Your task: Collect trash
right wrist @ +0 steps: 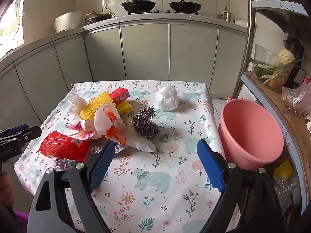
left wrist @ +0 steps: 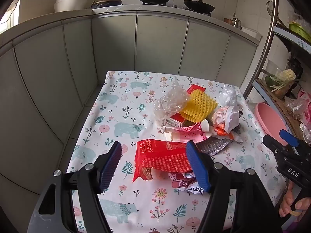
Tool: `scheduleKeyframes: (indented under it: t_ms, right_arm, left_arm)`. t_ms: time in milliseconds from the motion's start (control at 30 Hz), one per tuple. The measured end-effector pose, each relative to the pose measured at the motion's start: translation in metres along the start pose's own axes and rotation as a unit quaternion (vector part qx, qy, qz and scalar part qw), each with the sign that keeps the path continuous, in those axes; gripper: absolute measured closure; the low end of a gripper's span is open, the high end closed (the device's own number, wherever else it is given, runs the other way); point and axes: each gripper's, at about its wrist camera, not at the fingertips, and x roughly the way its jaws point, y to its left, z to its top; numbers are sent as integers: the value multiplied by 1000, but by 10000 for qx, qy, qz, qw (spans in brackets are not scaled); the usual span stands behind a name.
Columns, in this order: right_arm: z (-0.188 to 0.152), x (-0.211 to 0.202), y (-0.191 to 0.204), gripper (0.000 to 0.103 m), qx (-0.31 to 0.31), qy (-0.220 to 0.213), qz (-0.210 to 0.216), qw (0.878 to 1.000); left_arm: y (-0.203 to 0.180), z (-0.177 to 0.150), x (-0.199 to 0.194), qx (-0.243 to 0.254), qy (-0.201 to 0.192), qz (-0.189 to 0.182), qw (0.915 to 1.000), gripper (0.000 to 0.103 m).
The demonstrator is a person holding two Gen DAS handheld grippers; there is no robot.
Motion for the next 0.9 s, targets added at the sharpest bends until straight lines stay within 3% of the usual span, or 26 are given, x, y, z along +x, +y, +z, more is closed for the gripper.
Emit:
scheduleKeyframes:
  t_ms: [900]
  right_arm:
    - [0, 0, 6, 16, -113, 38, -14, 9999]
  left_arm:
    - [4, 2, -8, -45, -81, -35, 10000, 35]
